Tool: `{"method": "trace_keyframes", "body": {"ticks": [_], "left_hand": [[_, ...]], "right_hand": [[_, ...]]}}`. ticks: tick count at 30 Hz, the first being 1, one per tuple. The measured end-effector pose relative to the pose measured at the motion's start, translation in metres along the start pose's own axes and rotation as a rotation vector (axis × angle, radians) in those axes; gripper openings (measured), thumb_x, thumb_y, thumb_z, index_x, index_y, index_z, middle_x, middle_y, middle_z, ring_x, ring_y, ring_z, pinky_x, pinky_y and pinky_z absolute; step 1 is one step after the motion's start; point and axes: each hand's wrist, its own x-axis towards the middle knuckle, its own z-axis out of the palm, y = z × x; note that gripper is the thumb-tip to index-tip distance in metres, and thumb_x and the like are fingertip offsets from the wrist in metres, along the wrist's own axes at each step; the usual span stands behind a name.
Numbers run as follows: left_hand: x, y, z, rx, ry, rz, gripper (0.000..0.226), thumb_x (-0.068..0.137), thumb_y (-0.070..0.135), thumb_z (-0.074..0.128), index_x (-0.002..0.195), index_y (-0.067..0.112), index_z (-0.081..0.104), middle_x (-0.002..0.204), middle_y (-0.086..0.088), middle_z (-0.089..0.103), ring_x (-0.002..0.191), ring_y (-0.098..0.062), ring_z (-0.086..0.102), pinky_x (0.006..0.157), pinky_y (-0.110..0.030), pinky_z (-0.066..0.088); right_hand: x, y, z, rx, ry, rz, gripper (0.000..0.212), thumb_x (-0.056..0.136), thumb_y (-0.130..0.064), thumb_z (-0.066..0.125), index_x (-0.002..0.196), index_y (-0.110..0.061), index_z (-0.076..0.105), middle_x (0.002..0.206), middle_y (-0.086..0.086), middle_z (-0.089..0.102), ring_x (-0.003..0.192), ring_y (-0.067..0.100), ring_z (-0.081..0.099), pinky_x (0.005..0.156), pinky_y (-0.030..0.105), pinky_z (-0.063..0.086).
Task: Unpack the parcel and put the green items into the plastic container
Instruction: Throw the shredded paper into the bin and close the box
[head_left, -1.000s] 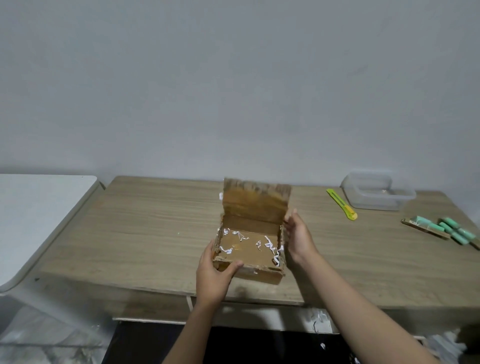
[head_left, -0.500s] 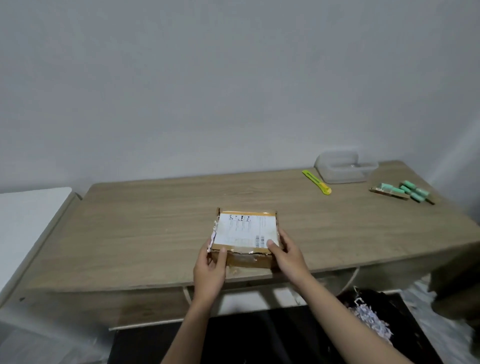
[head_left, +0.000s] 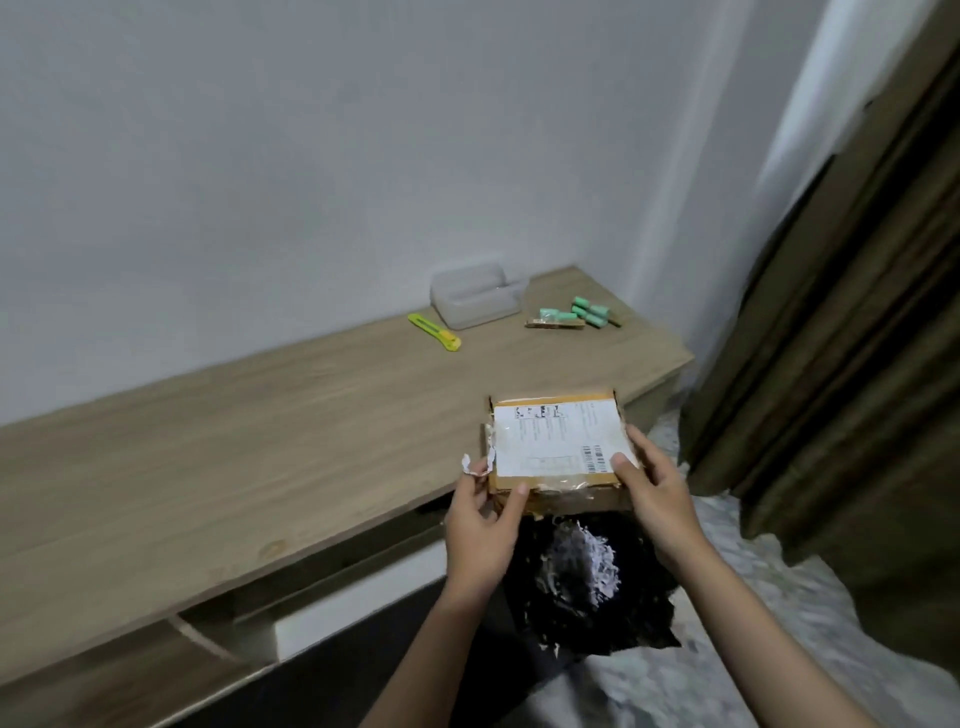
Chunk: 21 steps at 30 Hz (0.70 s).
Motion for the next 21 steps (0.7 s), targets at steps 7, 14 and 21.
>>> {"method": "trace_keyframes", "body": {"ticks": [7, 14, 21], "left_hand": [[-0.028, -0.064, 0.091, 0.135, -0.118, -0.121, 0.023, 0.083, 0.030, 0.067, 0.102, 0.035, 0.055, 0.105, 0.005, 0.069, 0.095, -0.008, 0.066, 0.083, -0.027, 0.053], [0.011, -0.105, 0.119, 0.543, -0.045, -0.459, 0.075, 0.089, 0.047, 0.054, 0.147, 0.010, 0.022, 0.145, -0.017, 0.040, 0.131, -0.034, 0.041, 0.107, -0.039, 0.036], [0.018, -0.084, 0.121, 0.592, 0.140, -0.260, 0.056, 0.090, 0.034, 0.056, 0.135, 0.005, 0.041, 0.140, -0.017, 0.044, 0.130, -0.031, 0.041, 0.104, -0.036, 0.033]], "right_hand": [[-0.010, 0.048, -0.096, -0.122, 0.020, 0.104, 0.044, 0.092, -0.012, 0.056, 0.134, -0.012, 0.047, 0.123, -0.007, 0.052, 0.106, 0.008, 0.048, 0.086, 0.023, 0.037], [0.033, 0.085, -0.111, -0.436, -0.178, 0.141, 0.056, 0.090, -0.031, 0.057, 0.141, -0.022, 0.036, 0.151, 0.004, 0.029, 0.139, 0.020, 0.028, 0.107, 0.031, 0.030], [0.055, 0.101, -0.113, -0.530, -0.253, 0.175, 0.053, 0.090, -0.032, 0.056, 0.138, -0.016, 0.041, 0.152, 0.008, 0.028, 0.140, 0.022, 0.027, 0.110, 0.033, 0.028]]}}
